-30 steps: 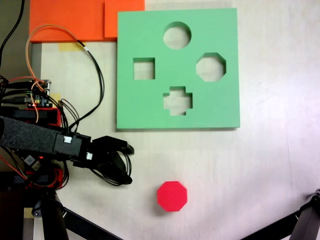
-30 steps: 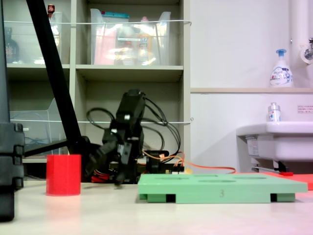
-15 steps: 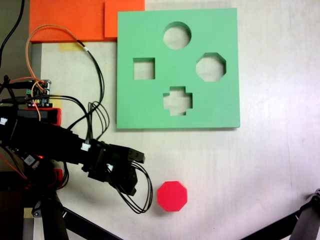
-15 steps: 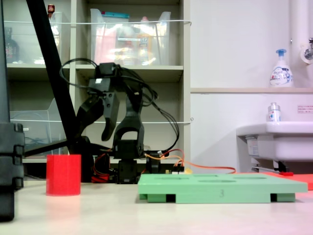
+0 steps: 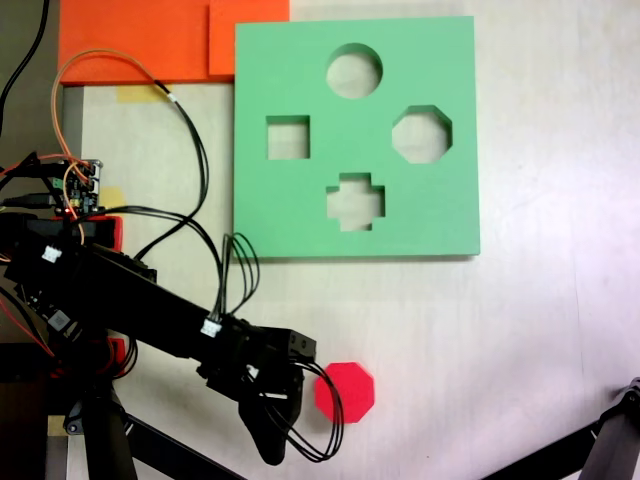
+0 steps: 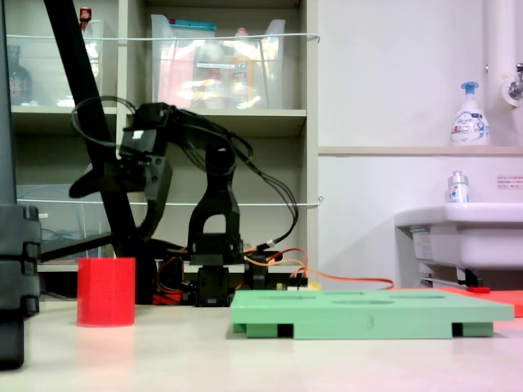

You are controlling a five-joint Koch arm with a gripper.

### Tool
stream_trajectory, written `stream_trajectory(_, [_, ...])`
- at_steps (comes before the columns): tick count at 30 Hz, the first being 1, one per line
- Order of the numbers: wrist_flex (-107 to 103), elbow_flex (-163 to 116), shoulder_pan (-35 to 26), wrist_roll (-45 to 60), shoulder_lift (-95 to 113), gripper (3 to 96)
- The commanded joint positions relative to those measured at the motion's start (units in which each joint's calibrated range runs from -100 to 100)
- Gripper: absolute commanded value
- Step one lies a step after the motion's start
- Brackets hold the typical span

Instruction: Put the octagonal pillar block into the corresponding hole

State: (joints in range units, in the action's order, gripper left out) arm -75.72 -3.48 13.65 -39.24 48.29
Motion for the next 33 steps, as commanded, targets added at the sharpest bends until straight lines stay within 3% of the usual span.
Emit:
stream_trajectory(1, [5.77,4.38,-0.10,0.39,-2.34,89.1])
stream_trajectory(16, [8.08,11.85,-3.17,-0.20,-13.79,89.0])
stream_trajectory(33, [9.23,10.06,-2.30,0.39,-22.45,89.0])
